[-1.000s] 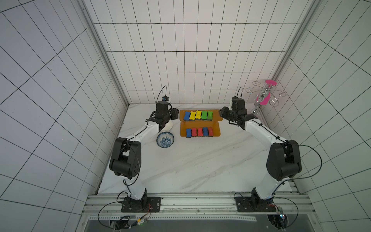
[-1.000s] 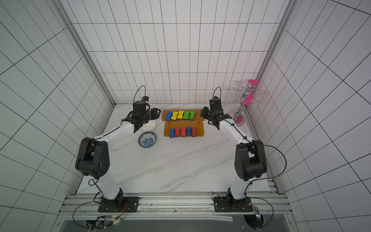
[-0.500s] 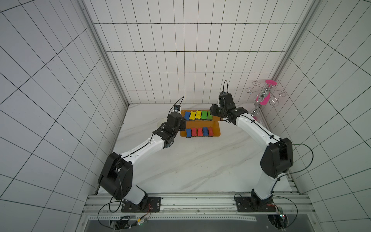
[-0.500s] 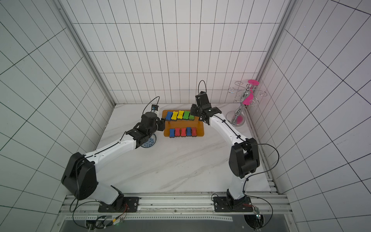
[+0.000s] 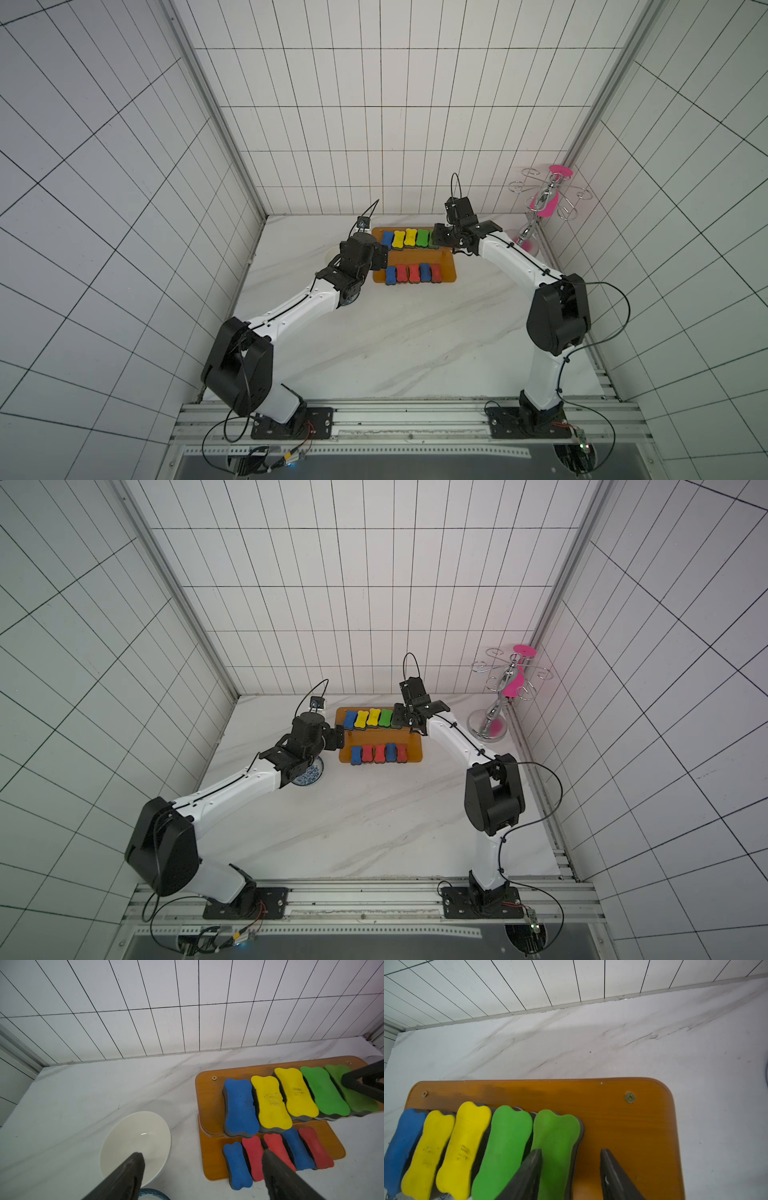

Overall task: Remove the whiteboard erasers from the shelf
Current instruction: Pick up the whiteboard eraser from the shelf.

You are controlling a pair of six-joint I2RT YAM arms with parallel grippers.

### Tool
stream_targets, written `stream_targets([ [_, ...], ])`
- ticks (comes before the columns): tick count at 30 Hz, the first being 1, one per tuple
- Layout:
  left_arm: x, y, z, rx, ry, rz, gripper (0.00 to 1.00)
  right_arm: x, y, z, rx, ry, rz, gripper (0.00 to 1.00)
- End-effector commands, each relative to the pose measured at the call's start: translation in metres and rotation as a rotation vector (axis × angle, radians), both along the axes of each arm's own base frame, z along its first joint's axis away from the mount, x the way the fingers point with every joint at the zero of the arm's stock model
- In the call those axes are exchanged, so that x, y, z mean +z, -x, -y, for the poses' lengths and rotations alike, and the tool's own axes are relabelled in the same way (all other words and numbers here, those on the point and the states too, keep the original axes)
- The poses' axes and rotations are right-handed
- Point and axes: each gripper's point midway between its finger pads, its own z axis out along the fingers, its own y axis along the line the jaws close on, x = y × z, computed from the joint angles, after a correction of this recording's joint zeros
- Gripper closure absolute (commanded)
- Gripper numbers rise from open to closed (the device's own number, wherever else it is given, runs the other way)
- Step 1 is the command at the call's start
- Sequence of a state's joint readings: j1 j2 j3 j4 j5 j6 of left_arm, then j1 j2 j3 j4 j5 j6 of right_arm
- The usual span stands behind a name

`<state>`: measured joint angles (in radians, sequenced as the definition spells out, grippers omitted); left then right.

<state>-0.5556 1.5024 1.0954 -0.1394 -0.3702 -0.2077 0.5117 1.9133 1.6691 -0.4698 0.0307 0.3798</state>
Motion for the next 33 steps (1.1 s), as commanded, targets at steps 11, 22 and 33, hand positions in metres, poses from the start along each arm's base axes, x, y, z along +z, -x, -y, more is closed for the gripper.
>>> stream_targets([
  [11,0.028,0.007,-0.011,0.064,0.064,0.032,0.02,0.01,0.001,0.021,0.083,0.084,0.003,0.52],
  [22,0.033,0.014,-0.013,0.089,0.107,0.0,0.01,0.049,-0.001,0.021,-0.131,-0.003,0.064,0.4],
  [33,0.032,0.018,-0.01,0.068,0.117,-0.01,0.01,0.026,-0.005,0.007,-0.169,0.011,0.016,0.38],
])
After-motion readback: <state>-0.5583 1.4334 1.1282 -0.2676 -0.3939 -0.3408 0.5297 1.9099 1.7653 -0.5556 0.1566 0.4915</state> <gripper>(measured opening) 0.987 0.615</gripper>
